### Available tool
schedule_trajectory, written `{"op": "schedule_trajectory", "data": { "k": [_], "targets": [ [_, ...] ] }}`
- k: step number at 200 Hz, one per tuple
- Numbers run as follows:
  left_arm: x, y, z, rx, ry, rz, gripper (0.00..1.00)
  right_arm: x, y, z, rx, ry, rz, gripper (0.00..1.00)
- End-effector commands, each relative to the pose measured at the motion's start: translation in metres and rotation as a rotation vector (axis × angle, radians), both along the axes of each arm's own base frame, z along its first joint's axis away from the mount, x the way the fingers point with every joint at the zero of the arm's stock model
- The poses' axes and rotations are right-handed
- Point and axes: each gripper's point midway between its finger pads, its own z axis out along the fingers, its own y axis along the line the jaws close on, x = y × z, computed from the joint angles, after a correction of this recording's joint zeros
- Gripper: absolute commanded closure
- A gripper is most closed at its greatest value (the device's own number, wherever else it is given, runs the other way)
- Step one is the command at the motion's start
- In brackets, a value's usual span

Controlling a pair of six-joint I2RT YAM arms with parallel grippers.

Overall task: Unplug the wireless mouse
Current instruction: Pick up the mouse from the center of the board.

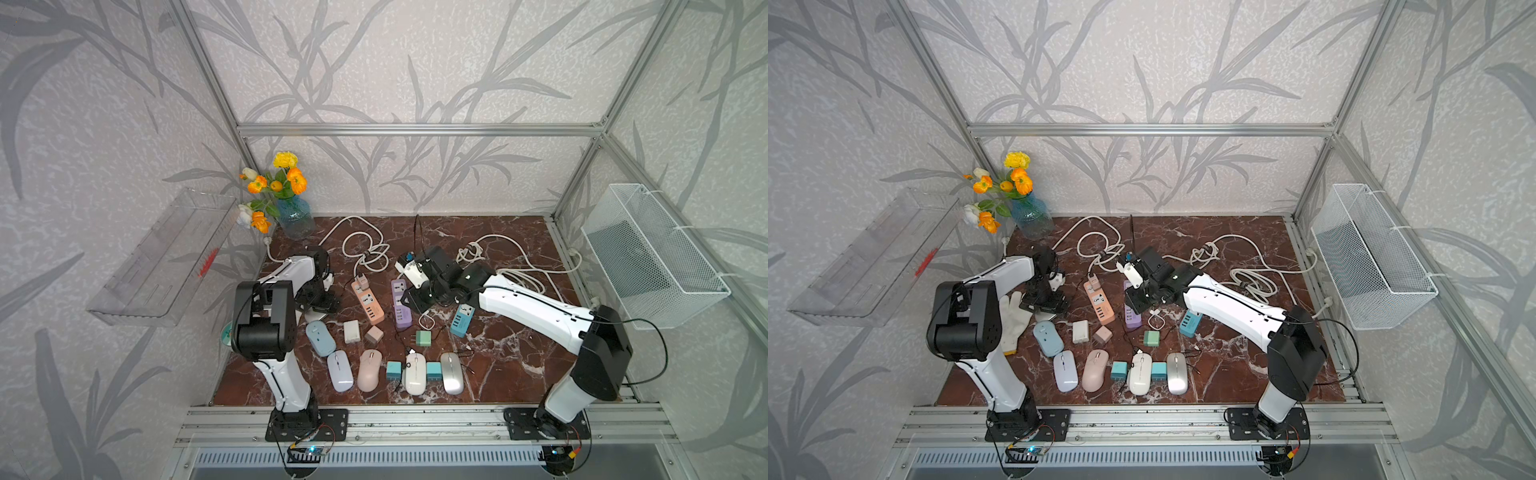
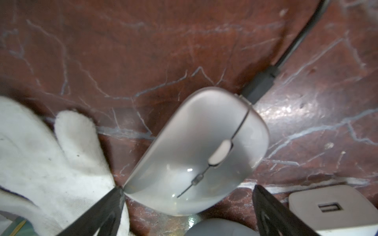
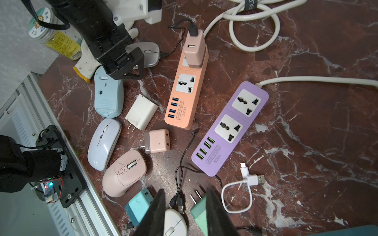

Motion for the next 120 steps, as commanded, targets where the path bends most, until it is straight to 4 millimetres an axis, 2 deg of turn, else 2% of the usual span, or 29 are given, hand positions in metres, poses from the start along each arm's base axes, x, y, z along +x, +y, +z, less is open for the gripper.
{"op": "schedule_trajectory", "data": {
  "k": [1, 76, 120],
  "targets": [
    [0.017, 0.003, 0.011, 0.013, -0.068, -0.045, 0.07, -0.002, -0.002, -0.001, 0.004, 0.010, 0.006, 0.66],
    [0.037, -0.007, 0.006, -0.107, -0.071, -0.116, 0.08, -0.002, -0.001, -0.004, -0.010, 0.021, 0.013, 0.67],
    [0.027, -0.011, -0.004, -0.141, -0.011, -0.115, 0.12, -0.002, -0.003, -0.003, -0.019, 0.018, 0.008, 0.67]
  ]
}}
